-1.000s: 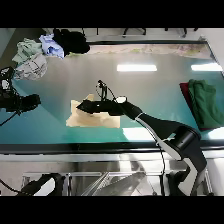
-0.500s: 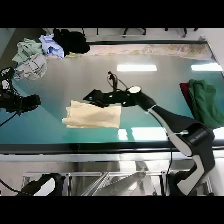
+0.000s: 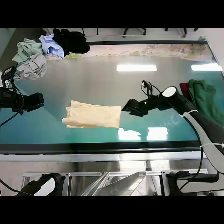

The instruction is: Fold the shirts.

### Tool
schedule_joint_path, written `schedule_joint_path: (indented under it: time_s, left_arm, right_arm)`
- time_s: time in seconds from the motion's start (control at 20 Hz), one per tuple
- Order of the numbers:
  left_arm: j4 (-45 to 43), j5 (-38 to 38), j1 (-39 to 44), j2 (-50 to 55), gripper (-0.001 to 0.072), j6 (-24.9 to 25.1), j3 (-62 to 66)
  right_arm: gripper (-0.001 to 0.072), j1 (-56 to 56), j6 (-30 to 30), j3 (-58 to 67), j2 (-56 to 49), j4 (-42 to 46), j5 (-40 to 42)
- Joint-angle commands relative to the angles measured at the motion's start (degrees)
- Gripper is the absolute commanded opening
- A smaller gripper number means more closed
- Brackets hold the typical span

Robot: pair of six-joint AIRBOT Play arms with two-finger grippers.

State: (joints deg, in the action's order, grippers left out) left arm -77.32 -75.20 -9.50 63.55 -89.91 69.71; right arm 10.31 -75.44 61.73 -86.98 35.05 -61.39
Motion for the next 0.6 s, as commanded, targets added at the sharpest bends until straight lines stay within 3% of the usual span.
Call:
schedule_joint_path:
  time_s: [0.0, 0.2, 0.55]
  left_arm:
    - [1.0, -2.4, -0.1, 0.0, 0.001, 0.0, 0.0]
    - [1.0, -3.8, -0.1, 0.0, 0.001, -0.4, 0.0]
    - [0.9, -4.1, -0.1, 0.0, 0.001, -0.6, 3.2]
  right_arm:
    - [0.0622, -1.6, 1.2, -3.9, -3.1, -1.0, 6.9]
    - [0.0619, 1.4, 10.1, -3.9, -11.1, -15.5, 7.7]
    - [0.0581, 9.2, 15.4, -2.6, -14.8, -28.9, 13.1]
